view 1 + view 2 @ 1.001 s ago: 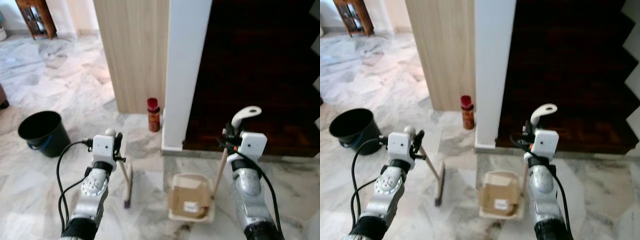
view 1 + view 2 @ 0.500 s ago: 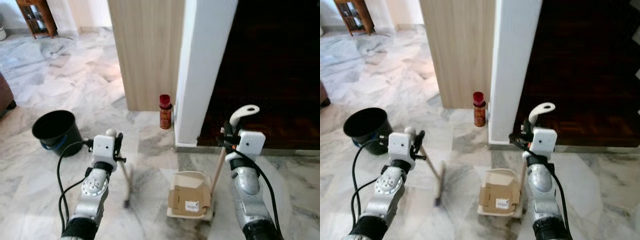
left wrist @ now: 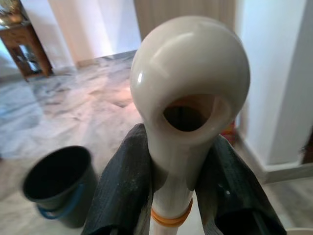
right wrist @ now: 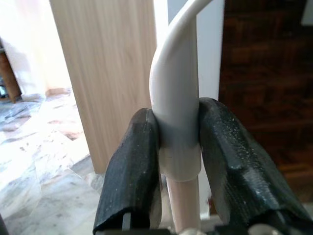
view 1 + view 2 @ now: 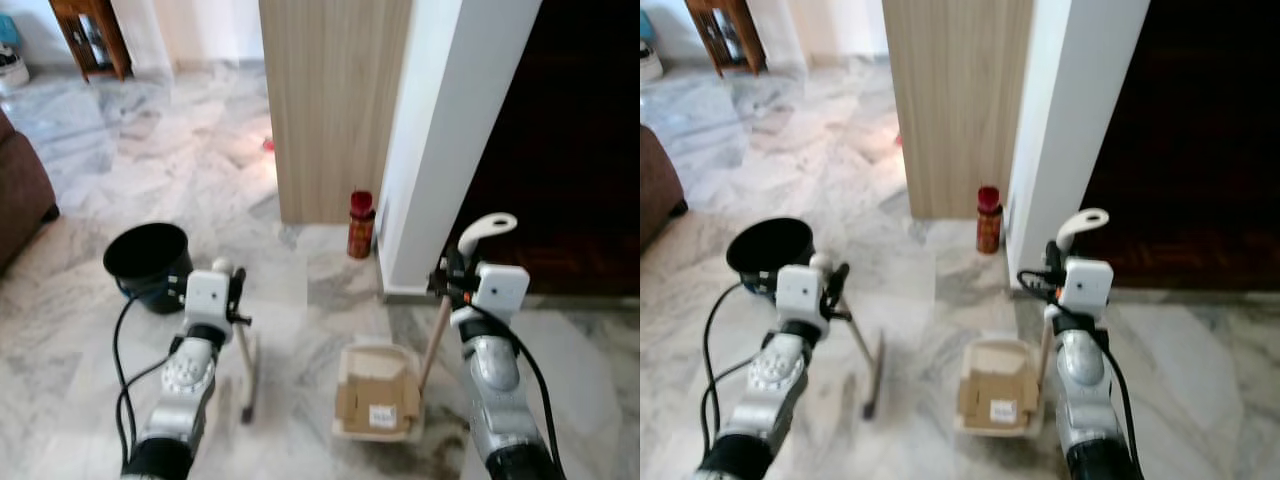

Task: Sweep floor

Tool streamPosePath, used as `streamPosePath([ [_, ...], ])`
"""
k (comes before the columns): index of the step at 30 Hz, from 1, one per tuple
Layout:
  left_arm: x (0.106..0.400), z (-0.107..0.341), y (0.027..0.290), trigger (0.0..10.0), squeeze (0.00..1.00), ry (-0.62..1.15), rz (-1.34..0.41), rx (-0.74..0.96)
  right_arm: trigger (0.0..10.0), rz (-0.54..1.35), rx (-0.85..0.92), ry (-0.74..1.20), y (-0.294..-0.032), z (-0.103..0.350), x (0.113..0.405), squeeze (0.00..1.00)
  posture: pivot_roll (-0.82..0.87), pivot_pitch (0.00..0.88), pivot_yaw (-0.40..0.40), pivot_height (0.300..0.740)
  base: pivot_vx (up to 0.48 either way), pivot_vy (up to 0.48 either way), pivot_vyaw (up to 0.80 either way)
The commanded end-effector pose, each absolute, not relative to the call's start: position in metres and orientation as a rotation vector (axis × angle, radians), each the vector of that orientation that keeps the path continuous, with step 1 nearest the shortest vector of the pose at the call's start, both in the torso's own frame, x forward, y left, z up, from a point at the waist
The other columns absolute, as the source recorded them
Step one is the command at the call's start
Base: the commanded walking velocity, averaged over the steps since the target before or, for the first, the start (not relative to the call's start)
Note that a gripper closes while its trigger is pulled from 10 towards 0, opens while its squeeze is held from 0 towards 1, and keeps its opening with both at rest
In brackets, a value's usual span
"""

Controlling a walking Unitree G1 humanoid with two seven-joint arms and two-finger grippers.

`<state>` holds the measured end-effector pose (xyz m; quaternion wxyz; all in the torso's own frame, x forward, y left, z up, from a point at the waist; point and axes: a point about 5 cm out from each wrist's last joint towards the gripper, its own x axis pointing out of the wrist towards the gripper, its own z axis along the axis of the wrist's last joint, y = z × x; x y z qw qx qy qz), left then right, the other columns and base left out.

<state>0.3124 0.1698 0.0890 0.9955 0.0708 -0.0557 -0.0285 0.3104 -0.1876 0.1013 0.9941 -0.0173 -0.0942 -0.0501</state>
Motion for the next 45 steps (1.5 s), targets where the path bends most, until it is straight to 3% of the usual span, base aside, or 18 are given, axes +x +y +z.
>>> streamPosePath([
  [1,0.3155,0.1001,0.1639,10.0,0.0,-0.167,-0.072,0.138,10.0,-0.112,-0.021,-0.246,-0.1889,0.112,0.3113,0.0,-0.02,0.006,0.053,0.74,0.0,0.412,0.0],
  [45,0.3132,0.1005,0.1675,10.0,0.0,-0.164,-0.049,0.141,10.0,-0.087,-0.004,-0.279,-0.1861,0.1208,0.3132,0.0,0.0,0.055,0.045,0.74,0.0,0.415,0.0],
])
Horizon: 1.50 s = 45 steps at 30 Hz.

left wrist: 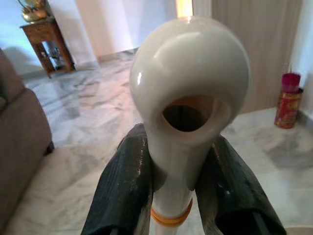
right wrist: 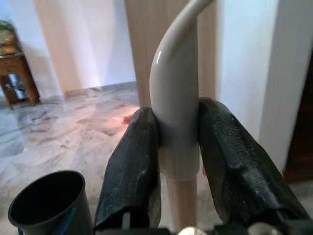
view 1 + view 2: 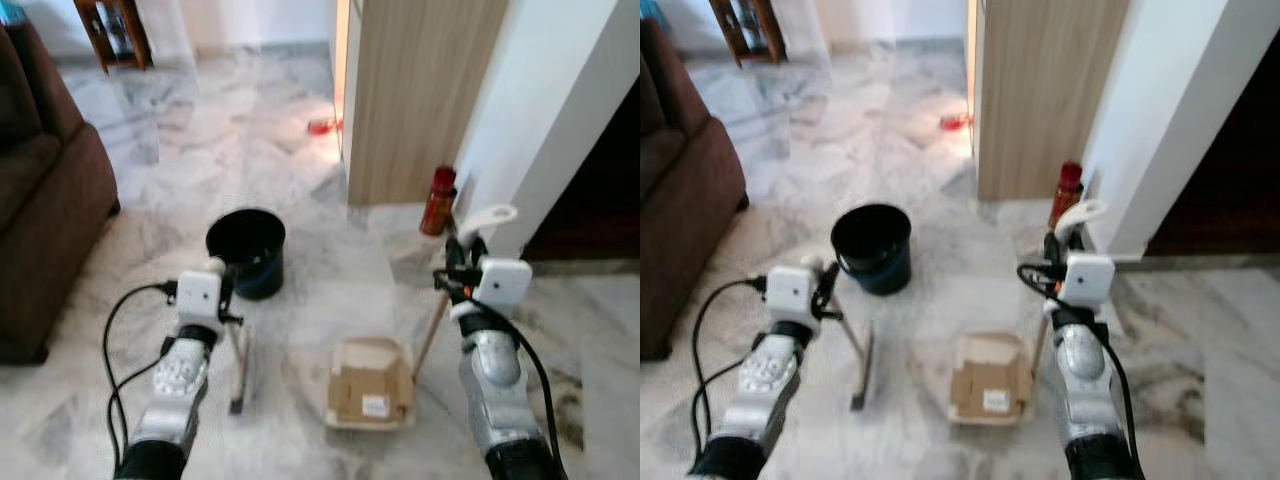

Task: Sweep floor

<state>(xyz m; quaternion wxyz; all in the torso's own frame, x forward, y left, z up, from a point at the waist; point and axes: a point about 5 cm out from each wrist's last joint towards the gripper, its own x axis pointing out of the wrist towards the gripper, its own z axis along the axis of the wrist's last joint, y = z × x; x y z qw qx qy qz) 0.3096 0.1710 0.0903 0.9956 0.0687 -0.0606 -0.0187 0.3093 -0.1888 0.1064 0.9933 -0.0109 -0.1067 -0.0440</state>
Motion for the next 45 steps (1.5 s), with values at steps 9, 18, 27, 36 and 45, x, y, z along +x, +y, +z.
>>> streamPosePath([
  [9,0.313,0.1,0.168,10.0,0.0,-0.163,-0.051,0.143,10.0,-0.086,-0.003,-0.275,-0.186,0.12,0.313,0.0,0.0,0.047,0.047,0.74,0.0,0.414,0.0],
  [18,0.313,0.101,0.167,10.0,0.0,-0.165,-0.056,0.144,10.0,-0.081,-0.003,-0.277,-0.185,0.12,0.313,0.0,0.0,0.038,0.048,0.74,0.0,0.415,0.0],
  [27,0.313,0.101,0.166,10.0,0.0,-0.174,-0.063,0.149,10.0,-0.082,-0.004,-0.296,-0.186,0.126,0.314,0.0,-0.01,0.034,0.047,0.74,0.0,0.136,0.0],
  [36,0.312,0.102,0.166,10.0,0.0,-0.177,-0.059,0.145,10.0,-0.096,0.0,-0.396,-0.186,0.155,0.318,0.0,0.0,0.053,0.045,0.74,0.0,0.0,0.0],
  [45,0.313,0.102,0.166,10.0,0.0,-0.171,-0.05,0.14,10.0,-0.092,0.049,-0.591,-0.18,0.214,0.322,0.0,-0.01,0.061,0.044,0.74,0.0,0.0,0.0],
])
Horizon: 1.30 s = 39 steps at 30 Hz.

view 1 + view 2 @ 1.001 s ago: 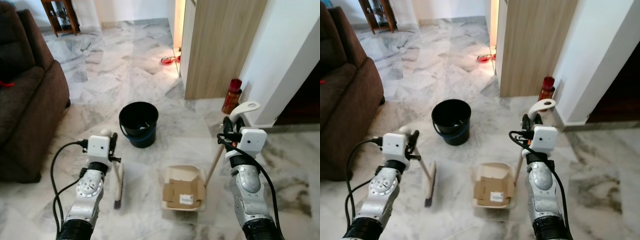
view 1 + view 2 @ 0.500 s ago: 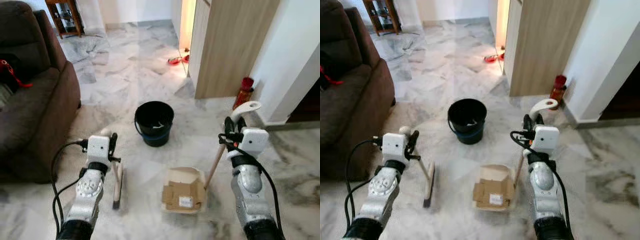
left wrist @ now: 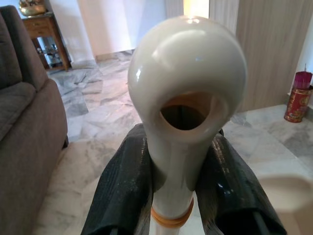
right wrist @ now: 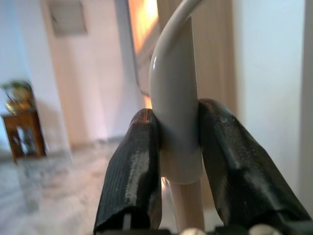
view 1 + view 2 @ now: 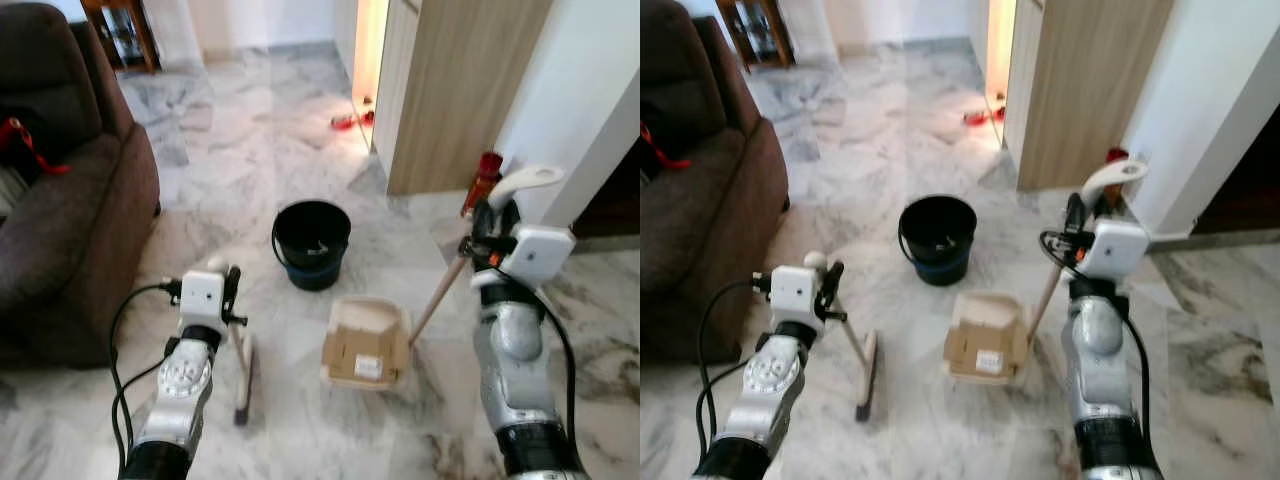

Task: Sweep floor

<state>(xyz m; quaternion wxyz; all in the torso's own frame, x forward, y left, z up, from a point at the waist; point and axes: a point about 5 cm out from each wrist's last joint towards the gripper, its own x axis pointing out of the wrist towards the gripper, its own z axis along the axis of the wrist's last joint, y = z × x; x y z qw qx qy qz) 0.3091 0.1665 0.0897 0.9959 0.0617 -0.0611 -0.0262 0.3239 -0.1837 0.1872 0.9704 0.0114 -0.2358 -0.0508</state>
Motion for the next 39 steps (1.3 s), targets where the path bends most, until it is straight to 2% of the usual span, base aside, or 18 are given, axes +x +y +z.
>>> streamPosePath([
  [1,0.313,0.102,0.166,10.0,0.0,-0.17,-0.051,0.141,10.0,-0.089,0.066,-0.609,-0.178,0.22,0.321,0.0,-0.01,0.062,0.045,0.74,0.0,0.0,0.0],
  [9,0.313,0.102,0.166,10.0,0.0,-0.172,-0.051,0.145,10.0,-0.045,0.083,-0.613,-0.167,0.226,0.32,0.0,-0.01,0.064,0.044,0.74,0.0,0.0,0.0],
  [14,0.312,0.101,0.165,10.0,0.0,-0.169,-0.056,0.146,10.0,-0.032,0.083,-0.587,-0.165,0.225,0.319,0.0,-0.01,0.064,0.043,0.74,0.248,0.0,0.65],
  [32,0.312,0.101,0.164,10.0,0.0,-0.173,-0.071,0.162,10.0,-0.033,0.099,-0.578,-0.166,0.227,0.319,0.0,0.0,0.054,0.043,0.74,0.261,0.0,0.0],
  [39,0.313,0.102,0.164,10.0,0.0,-0.174,-0.068,0.16,10.0,-0.044,0.115,-0.626,-0.167,0.242,0.319,0.0,0.0,0.054,0.04,0.74,0.274,0.0,0.0],
])
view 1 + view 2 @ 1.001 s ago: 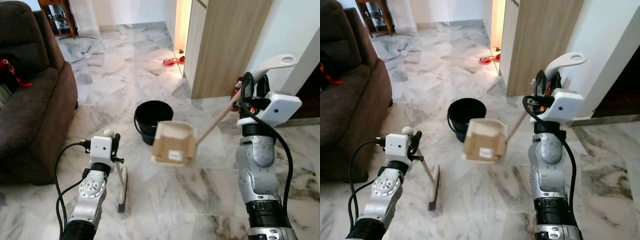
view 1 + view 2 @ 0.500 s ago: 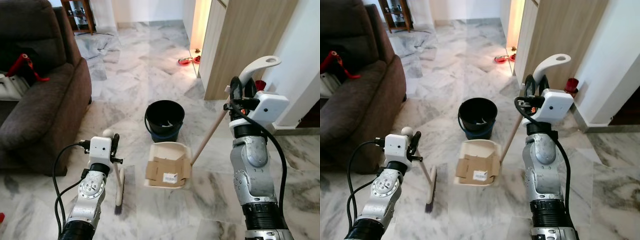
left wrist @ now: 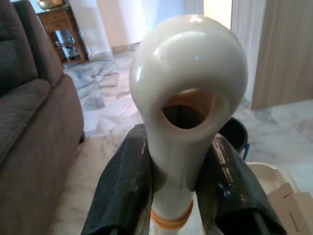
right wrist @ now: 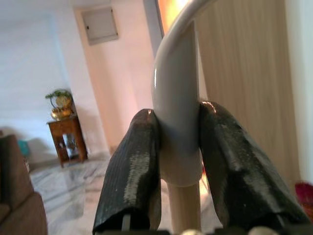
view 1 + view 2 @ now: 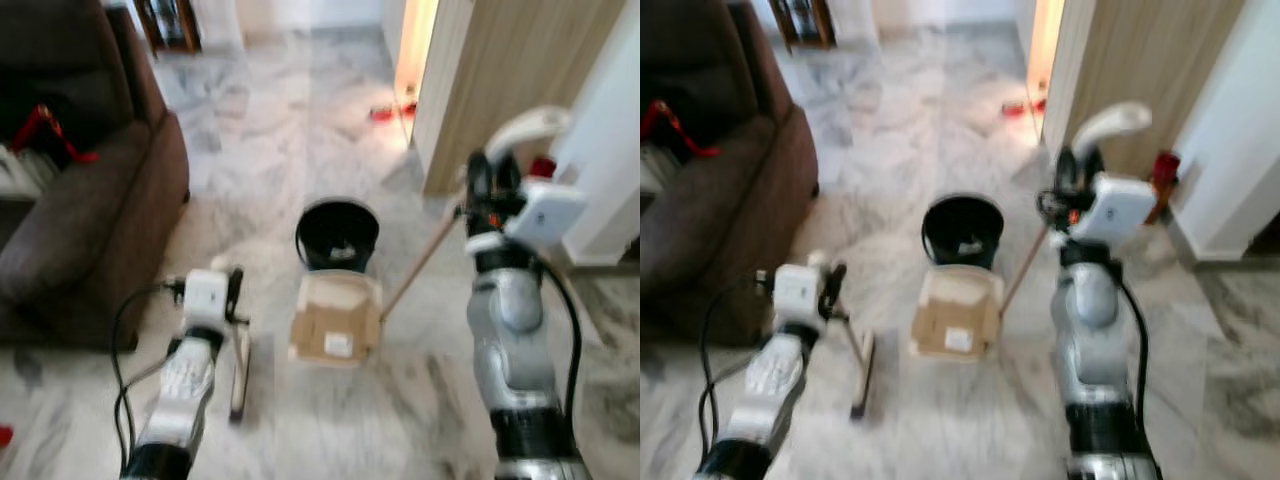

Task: Sweep floor

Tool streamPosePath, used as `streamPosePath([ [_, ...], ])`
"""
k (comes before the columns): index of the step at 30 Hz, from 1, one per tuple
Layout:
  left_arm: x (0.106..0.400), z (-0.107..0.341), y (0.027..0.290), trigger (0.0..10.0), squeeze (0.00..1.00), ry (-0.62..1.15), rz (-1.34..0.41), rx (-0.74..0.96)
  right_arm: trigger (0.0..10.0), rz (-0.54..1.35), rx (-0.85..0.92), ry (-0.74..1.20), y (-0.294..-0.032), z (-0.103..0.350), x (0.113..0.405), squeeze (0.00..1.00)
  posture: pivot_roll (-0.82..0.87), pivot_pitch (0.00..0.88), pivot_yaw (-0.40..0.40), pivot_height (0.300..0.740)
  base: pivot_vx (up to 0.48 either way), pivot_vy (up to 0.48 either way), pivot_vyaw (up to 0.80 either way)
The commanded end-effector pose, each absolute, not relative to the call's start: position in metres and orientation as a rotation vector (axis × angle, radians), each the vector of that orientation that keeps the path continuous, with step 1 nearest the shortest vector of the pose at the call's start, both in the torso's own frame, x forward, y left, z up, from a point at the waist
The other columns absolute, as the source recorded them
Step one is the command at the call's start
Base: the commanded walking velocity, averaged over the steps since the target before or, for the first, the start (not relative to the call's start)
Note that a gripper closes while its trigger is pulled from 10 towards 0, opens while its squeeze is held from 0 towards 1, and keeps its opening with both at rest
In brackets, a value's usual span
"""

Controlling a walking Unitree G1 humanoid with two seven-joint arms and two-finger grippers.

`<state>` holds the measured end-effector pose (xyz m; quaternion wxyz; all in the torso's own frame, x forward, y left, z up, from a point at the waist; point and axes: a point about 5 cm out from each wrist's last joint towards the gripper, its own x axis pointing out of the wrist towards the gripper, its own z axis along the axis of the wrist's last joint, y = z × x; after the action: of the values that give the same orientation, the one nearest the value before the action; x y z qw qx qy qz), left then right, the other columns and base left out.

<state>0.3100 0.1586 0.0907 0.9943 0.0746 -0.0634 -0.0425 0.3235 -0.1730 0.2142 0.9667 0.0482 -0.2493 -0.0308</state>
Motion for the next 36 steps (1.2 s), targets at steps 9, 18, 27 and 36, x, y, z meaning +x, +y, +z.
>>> streamPosePath([
  [9,0.312,0.102,0.163,10.0,0.0,-0.175,-0.066,0.16,10.0,-0.055,0.132,-0.679,-0.169,0.258,0.316,0.0,0.0,0.055,0.039,0.74,0.276,0.0,0.0],
  [18,0.312,0.101,0.164,10.0,0.0,-0.175,-0.064,0.159,10.0,-0.06,0.135,-0.7,-0.169,0.264,0.315,0.0,0.0,0.055,0.038,0.74,0.295,0.0,0.0],
  [27,0.312,0.101,0.164,10.0,0.0,-0.174,-0.065,0.159,10.0,-0.06,0.138,-0.696,-0.169,0.264,0.316,0.0,0.0,0.056,0.04,0.74,0.304,0.0,0.0],
  [36,0.312,0.101,0.164,10.0,0.0,-0.174,-0.063,0.161,10.0,-0.058,0.139,-0.691,-0.169,0.263,0.315,0.0,0.0,0.054,0.04,0.74,0.309,0.0,0.0],
])
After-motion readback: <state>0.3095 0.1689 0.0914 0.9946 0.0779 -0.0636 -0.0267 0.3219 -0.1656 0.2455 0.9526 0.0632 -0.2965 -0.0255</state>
